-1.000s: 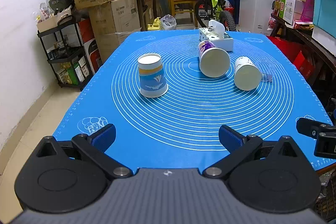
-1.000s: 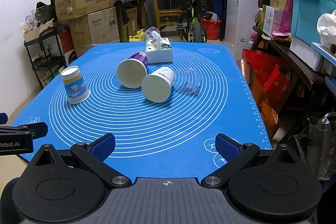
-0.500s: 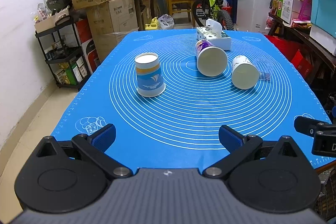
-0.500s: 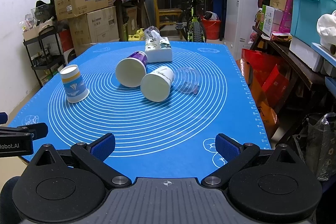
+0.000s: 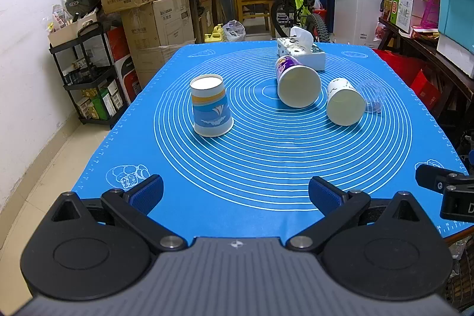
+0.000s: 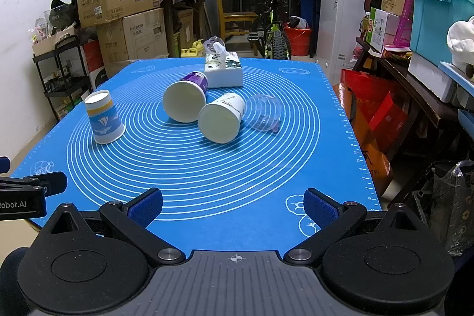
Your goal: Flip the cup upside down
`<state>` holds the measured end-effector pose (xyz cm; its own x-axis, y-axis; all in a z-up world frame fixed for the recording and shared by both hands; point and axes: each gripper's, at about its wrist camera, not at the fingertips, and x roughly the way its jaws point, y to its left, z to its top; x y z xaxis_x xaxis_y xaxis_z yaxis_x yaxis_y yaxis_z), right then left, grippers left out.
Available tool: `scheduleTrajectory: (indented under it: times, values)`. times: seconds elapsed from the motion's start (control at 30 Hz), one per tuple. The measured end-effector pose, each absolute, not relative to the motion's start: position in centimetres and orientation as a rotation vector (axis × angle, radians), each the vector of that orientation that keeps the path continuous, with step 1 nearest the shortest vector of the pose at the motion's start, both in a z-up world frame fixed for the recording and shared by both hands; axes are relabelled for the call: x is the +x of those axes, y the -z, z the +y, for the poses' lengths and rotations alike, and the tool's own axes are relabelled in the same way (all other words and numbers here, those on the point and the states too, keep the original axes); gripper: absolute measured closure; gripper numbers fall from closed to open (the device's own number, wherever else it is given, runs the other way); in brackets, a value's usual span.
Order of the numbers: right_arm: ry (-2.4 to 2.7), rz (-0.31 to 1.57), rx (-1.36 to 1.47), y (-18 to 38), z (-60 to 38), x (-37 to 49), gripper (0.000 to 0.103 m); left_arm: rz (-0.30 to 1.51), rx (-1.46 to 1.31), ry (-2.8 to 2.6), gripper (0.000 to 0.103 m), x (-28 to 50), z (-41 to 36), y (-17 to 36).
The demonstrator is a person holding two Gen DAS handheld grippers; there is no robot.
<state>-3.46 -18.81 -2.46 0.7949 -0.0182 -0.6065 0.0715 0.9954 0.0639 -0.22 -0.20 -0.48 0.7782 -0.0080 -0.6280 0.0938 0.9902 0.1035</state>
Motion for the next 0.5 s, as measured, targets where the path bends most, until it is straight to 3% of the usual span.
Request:
scheduleTrajectory:
  times: [0.5]
  values:
    - [0.045, 0.651, 0.088, 2.43, -18.89, -3.54, 0.002, 0.679, 0.134, 0.056, 0.000, -0.01, -0.31, 0.76]
